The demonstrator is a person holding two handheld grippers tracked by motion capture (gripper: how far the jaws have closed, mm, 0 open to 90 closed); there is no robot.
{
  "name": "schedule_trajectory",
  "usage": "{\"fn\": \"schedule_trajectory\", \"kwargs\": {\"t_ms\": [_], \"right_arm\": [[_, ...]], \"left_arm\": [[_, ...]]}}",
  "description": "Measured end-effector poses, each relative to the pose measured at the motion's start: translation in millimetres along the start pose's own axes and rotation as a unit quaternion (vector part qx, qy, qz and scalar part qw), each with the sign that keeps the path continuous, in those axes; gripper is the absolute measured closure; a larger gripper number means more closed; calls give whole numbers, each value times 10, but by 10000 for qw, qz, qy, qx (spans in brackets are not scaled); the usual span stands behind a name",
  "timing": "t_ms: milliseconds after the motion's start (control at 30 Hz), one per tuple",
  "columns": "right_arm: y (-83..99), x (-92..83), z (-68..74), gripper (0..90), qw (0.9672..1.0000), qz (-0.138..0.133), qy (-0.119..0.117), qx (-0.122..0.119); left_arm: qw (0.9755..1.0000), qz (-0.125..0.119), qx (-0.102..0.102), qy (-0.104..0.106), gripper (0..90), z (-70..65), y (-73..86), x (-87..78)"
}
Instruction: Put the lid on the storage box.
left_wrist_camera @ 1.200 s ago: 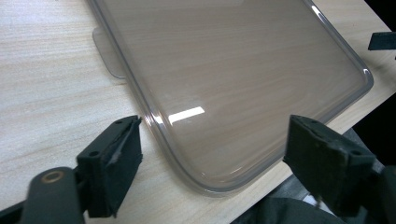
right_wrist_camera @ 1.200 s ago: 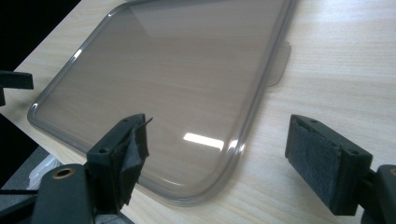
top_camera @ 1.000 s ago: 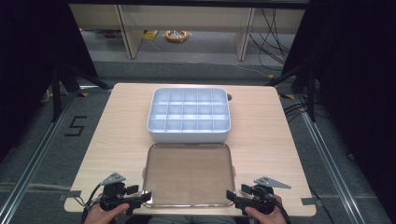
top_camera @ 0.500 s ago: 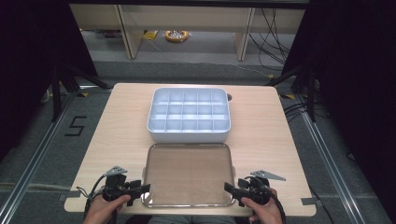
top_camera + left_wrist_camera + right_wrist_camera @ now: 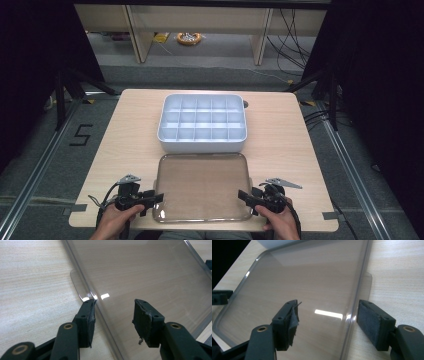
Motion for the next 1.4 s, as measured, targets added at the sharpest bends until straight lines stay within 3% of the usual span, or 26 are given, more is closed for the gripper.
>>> {"fn": "schedule_trajectory", "kwargs": {"t_ms": [33,133,167,200,267,300,367,400,467,500,533,567,600,667,733,900,933,967,1067,1100,1200,1233,1267,1333,1367,1400], "right_arm": [[1,3,-17,341,10000,-24,-24,20],[8,-24,-46,379,9989,-87,-279,354],[13,-32,-46,403,9986,-127,-339,393],[14,-18,-110,441,9994,-180,-209,195],[24,-21,-112,458,9994,-187,-231,181],[49,-37,-82,483,9984,-125,-271,477],[62,-38,-124,523,9986,-173,-297,407],[83,-47,-124,563,9970,-133,-389,660],[78,-41,-155,582,9975,-211,-427,529],[96,-54,-138,611,9962,-130,-559,660],[96,-54,-138,611,9962,-130,-559,660],[92,-37,-169,624,9972,-154,-542,485],[100,-36,-170,651,9964,-162,-631,550],[100,-32,-175,660,9966,-171,-638,483],[112,-46,-141,663,9944,-34,-691,805],[144,-54,-146,686,9925,4,-897,825],[160,-73,-126,686,9908,119,-974,937],[148,-40,-185,686,9945,-59,-846,621],[171,-57,-148,698,9921,57,-937,836],[184,-76,-112,697,9891,176,-1072,997],[188,-67,-130,711,9916,90,-995,825],[187,-67,-119,703,9908,121,-995,910],[192,-69,-125,704,9893,120,-1121,925],[204,-78,-117,702,9878,186,-1158,1030],[208,-69,-128,700,9890,124,-1131,946],[211,-73,-105,700,9866,105,-1216,1087]], "left_arm": [[9999,-101,-116,43,532,-13,-9,10],[9998,-131,-115,45,549,-3,-4,9],[10000,-69,-24,-33,555,11,6,3],[9999,-154,-21,-69,571,-5,7,11],[9997,-102,112,-182,586,4,16,3],[9995,-47,191,-253,602,19,27,-7],[9994,-64,202,-288,609,20,29,-7],[9994,-78,199,-289,599,20,27,-7],[9992,-68,226,-315,601,25,28,-9],[9990,-88,232,-368,605,28,29,-6],[9989,-117,215,-392,605,28,26,-4],[9986,-166,189,-468,606,35,21,-2],[9985,-106,258,-463,608,49,29,-18],[9987,-183,154,-450,610,47,23,-7],[9985,-126,249,-469,609,56,35,-21],[9984,-154,217,-490,597,56,46,-28],[9986,-177,158,-478,594,55,45,-23],[9986,-108,218,-470,591,62,55,-39],[9991,-181,85,-371,588,69,52,-38],[9992,-185,47,-353,587,77,54,-42],[9992,-277,-27,-295,579,64,48,-34],[9992,-163,94,-343,579,79,64,-48],[9991,-289,-50,-305,573,58,52,-35],[9993,-170,56,-336,572,86,67,-53],[9994,-199,30,-279,572,87,64,-49],[9995,-165,45,-282,572,93,66,-56]]}}
Point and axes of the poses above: each handheld gripper's, and its own axes: x roughly forward along the jaws, y roughly out of its underside, z roughly to its left, the point moved 5 cm from there along x, roughly forward along the jaws, and after that the axes turned 15 degrees about z, right-handed, at the moved point
